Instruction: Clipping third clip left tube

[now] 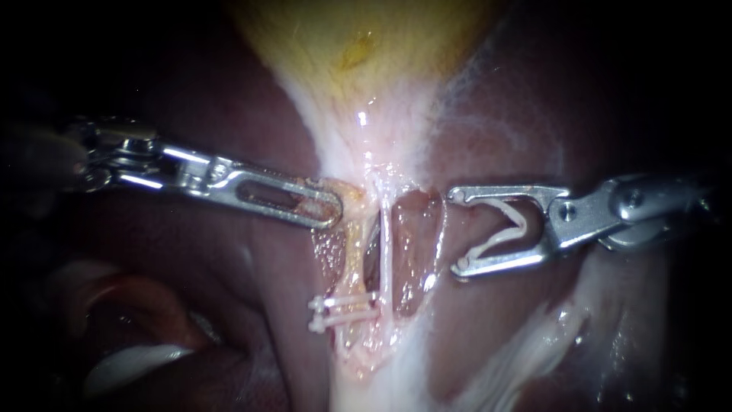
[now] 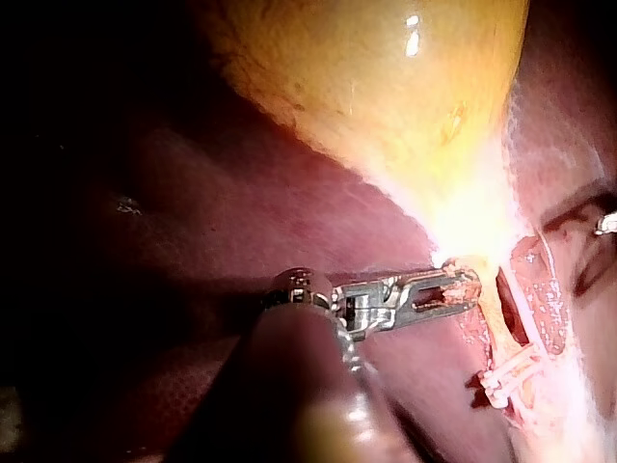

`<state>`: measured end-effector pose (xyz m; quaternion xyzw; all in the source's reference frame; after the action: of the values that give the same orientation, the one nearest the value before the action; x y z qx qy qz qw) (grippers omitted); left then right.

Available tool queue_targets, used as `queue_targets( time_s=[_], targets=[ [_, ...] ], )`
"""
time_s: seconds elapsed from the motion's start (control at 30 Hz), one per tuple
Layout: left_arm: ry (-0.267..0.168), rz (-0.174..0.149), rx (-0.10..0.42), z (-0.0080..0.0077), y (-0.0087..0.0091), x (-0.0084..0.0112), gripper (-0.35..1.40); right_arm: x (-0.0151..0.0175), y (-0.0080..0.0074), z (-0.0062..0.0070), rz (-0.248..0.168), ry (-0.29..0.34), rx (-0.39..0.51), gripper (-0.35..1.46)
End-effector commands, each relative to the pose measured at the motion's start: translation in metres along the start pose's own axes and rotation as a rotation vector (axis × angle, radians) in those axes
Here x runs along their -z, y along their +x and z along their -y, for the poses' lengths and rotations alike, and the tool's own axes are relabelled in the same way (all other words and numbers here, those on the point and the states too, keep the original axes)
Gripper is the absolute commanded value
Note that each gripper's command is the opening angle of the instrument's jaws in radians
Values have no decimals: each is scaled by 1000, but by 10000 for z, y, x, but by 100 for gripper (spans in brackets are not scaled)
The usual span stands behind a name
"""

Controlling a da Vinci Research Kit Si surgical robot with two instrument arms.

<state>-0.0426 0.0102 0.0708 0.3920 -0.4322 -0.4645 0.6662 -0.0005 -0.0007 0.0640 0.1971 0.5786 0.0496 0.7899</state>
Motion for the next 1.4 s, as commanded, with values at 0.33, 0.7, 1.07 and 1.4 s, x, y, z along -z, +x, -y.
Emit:
queue_targets(
  time_s=[0.33, 0.7, 1.07, 1.4],
  targets=[
    [12, 0, 20, 39, -15, 48, -35, 0, 0, 0, 0, 0, 0, 50],
    [24, 22, 20, 80, -18, 57, -35, -7, 1, 1, 0, 0, 1, 50],
    [23, 22, 19, 79, -17, 56, -35, -60, -16, 11, -9, 27, 3, 50],
    [20, 24, 19, 79, -16, 54, -35, -103, -29, 12, -14, 44, -19, 50]
  ],
)
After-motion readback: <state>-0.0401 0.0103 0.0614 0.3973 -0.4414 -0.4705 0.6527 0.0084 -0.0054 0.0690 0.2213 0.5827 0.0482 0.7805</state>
